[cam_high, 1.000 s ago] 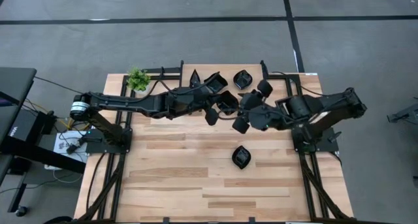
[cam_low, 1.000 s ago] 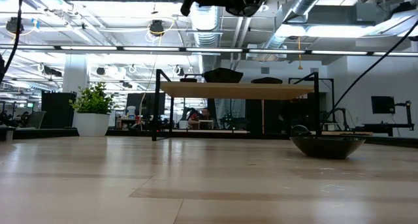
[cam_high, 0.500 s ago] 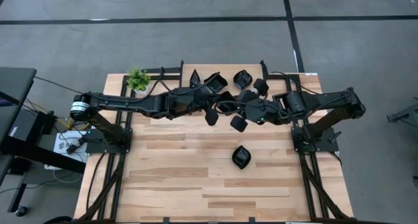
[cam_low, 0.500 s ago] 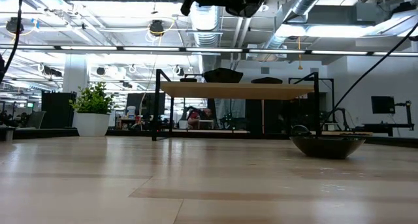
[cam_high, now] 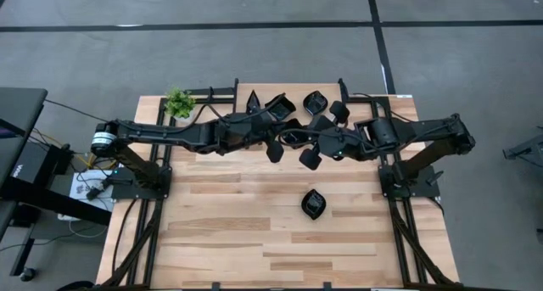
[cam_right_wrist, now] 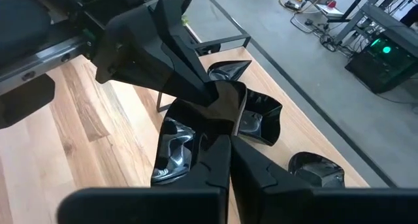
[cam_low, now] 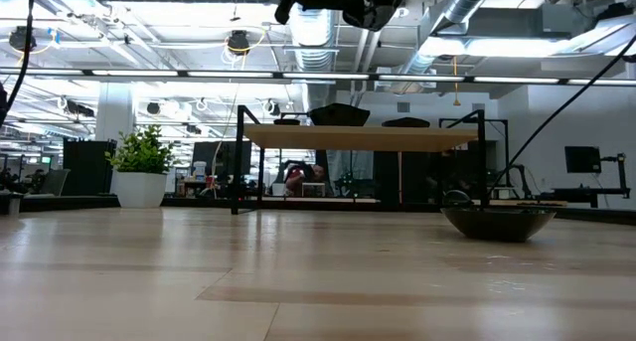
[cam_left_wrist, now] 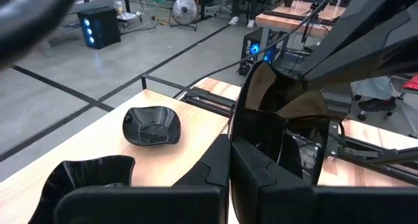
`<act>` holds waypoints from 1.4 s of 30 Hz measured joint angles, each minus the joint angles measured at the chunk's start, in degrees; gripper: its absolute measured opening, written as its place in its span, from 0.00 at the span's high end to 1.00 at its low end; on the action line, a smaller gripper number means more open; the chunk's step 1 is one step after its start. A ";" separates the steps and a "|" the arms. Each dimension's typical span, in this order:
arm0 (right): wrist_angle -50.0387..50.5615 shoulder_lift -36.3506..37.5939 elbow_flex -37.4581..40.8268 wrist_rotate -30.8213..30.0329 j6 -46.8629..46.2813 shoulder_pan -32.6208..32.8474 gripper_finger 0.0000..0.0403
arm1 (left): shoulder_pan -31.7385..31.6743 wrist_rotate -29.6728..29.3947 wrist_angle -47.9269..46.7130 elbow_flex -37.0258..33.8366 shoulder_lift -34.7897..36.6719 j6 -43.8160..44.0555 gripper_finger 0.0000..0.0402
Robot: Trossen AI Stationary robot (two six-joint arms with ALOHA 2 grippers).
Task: Pick & Place Mini shaped plates
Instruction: Stack the black leaf shaped plate on top of the black leaf shaped plates on the shelf
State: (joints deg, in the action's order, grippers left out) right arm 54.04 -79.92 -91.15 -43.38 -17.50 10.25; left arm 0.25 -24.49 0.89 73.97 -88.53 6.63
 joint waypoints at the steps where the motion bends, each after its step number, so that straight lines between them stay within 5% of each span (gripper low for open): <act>1: -0.02 0.00 0.00 0.02 0.00 -0.21 0.99 | -0.02 0.00 0.01 0.00 0.00 0.00 0.99; 16: 3.37 -0.07 0.00 3.03 -2.21 -3.02 0.77 | 0.02 0.11 0.63 0.00 -0.02 0.02 0.99; 36: 3.30 -0.05 0.00 2.81 -1.42 -3.27 0.88 | 0.00 0.11 0.50 0.00 -0.02 0.04 0.98; 42: 3.36 -0.04 0.00 2.78 -1.42 -3.28 0.98 | 0.02 0.33 0.60 0.00 -0.02 0.04 0.96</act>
State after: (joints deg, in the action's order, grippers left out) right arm 57.40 -79.96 -91.15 -40.60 -18.92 6.98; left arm 0.27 -24.16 1.48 73.97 -88.55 6.68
